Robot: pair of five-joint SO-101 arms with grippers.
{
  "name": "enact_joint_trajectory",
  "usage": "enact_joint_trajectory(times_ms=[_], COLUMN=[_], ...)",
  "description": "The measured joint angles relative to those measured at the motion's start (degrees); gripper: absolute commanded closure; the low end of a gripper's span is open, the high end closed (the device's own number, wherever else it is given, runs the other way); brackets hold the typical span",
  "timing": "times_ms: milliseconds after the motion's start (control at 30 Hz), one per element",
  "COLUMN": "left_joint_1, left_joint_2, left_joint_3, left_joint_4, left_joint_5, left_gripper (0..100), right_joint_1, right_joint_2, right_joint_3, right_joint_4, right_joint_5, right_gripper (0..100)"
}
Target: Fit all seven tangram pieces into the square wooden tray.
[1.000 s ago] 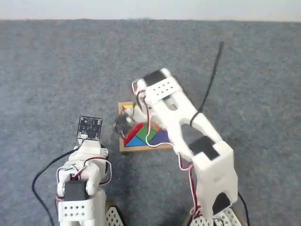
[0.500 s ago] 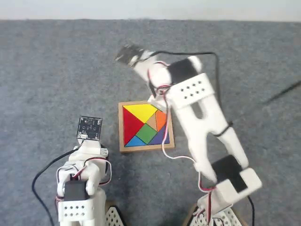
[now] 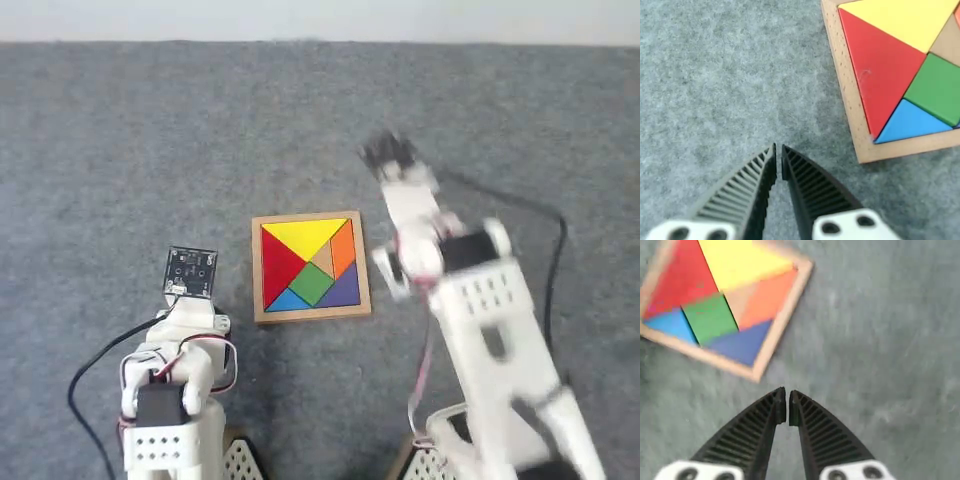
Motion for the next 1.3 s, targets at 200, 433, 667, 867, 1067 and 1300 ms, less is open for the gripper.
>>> enact_joint_trajectory(times_ms=[200, 433, 667, 867, 1067, 1300], left_joint_1=[0.00, 0.00, 0.00, 0.00, 0.00, 0.00], left_joint_2=[0.00, 0.00, 0.00, 0.00, 0.00, 0.00], left_joint_3=[0.00, 0.00, 0.00, 0.00, 0.00, 0.00], left_joint_4=[0.00, 0.00, 0.00, 0.00, 0.00, 0.00], left_joint_5=[0.00, 0.00, 0.00, 0.00, 0.00, 0.00], left_gripper=[98, 98, 98, 98, 98, 98], right_joint_1=[9.93, 20.22, 24.26, 29.27, 33.58, 34.46], right_joint_2=[-19.52, -32.97, -42.64, -53.89, -66.99, -67.08], right_joint_3=[23.74, 42.81, 50.90, 58.46, 58.29, 58.29], right_joint_4=[-3.52, -13.19, -14.33, -15.74, -8.62, -6.68], right_joint_5=[6.15, 9.49, 13.19, 13.54, 13.71, 13.71], right_gripper=[99.2, 99.2, 99.2, 99.2, 99.2, 99.2])
